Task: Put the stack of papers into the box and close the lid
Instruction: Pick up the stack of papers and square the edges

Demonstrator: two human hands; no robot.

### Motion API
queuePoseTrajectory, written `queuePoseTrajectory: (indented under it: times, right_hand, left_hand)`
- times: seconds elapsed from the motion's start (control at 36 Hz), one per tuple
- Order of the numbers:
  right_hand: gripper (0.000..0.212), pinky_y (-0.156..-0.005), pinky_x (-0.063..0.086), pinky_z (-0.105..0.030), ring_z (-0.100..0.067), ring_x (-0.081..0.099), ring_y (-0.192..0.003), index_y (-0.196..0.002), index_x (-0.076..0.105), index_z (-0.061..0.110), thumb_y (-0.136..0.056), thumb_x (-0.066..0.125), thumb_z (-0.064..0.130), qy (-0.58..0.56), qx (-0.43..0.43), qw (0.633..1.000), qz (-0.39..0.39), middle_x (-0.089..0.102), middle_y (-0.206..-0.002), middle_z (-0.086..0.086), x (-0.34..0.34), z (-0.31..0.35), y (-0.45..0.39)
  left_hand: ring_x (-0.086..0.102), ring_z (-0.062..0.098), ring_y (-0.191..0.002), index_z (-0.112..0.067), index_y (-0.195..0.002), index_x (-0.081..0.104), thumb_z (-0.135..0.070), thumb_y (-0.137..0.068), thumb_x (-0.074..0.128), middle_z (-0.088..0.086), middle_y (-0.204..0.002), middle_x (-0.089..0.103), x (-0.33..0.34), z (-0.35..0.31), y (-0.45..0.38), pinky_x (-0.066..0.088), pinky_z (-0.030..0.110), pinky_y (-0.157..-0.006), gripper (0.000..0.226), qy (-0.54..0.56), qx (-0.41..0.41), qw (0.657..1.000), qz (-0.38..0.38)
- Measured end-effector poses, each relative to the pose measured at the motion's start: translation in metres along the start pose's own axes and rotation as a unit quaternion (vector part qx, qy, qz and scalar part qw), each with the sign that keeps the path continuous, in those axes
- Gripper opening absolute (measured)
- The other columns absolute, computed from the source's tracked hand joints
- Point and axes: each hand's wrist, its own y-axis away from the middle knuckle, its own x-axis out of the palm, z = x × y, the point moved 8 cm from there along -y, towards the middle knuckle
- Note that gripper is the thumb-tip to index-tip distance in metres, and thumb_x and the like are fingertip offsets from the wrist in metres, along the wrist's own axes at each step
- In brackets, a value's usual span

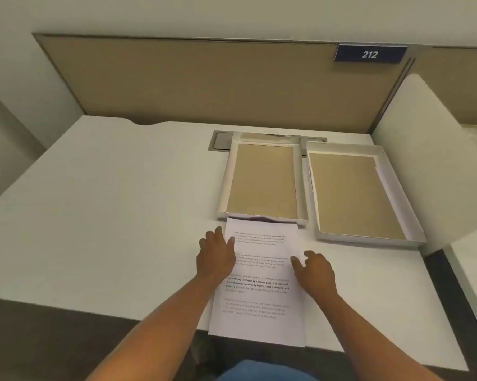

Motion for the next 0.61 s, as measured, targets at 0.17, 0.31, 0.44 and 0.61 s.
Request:
queuePoseTrajectory:
  times: [0.17,0.31,0.44,0.61]
  right_hand:
    - [0.054,-0.089,0.045,-0.034,-0.028,0.057,-0.114,-0.127,0.057,0.005,-0.09,0.058,0.045,-0.104,0.095,0.988,0.06,0.062,-0.124,-0.01,0.025,-0.015,0.005]
    - [0.033,-0.075,0.043,-0.033,-0.023,0.058,-0.088,-0.091,0.061,0.015,-0.086,0.064,0.048,-0.255,0.177,0.948,0.074,0.059,-0.095,-0.002,0.034,-0.024,-0.002]
    - [0.051,-0.051,0.034,-0.028,-0.02,0.047,-0.057,-0.057,0.04,0.014,-0.088,0.06,0.051,-0.28,0.174,0.941,0.079,0.049,-0.063,-0.001,0.034,-0.015,-0.012]
    - [0.047,-0.056,0.037,-0.029,-0.018,0.049,-0.061,-0.062,0.04,0.015,-0.087,0.06,0.05,-0.299,0.154,0.939,0.067,0.052,-0.068,-0.001,0.033,-0.013,-0.01]
  left_hand:
    - [0.056,0.034,-0.12,-0.009,-0.136,0.038,-0.05,-0.095,0.05,0.013,-0.133,0.051,0.038,0.031,-0.002,0.05,0.044,-0.095,0.06,0.045,-0.134,0.978,0.152]
    - [0.059,0.032,-0.116,-0.012,-0.133,0.042,-0.049,-0.093,0.052,0.01,-0.129,0.056,0.044,0.034,-0.008,0.05,0.042,-0.094,0.055,0.042,-0.117,0.978,0.164]
    - [0.06,0.033,-0.115,-0.011,-0.132,0.043,-0.049,-0.094,0.052,0.011,-0.128,0.057,0.045,0.035,-0.009,0.051,0.042,-0.093,0.054,0.041,-0.112,0.981,0.153]
    - [0.059,0.032,-0.117,-0.01,-0.132,0.044,-0.049,-0.095,0.051,0.011,-0.129,0.057,0.045,0.036,-0.009,0.05,0.043,-0.095,0.054,0.041,-0.105,0.982,0.153]
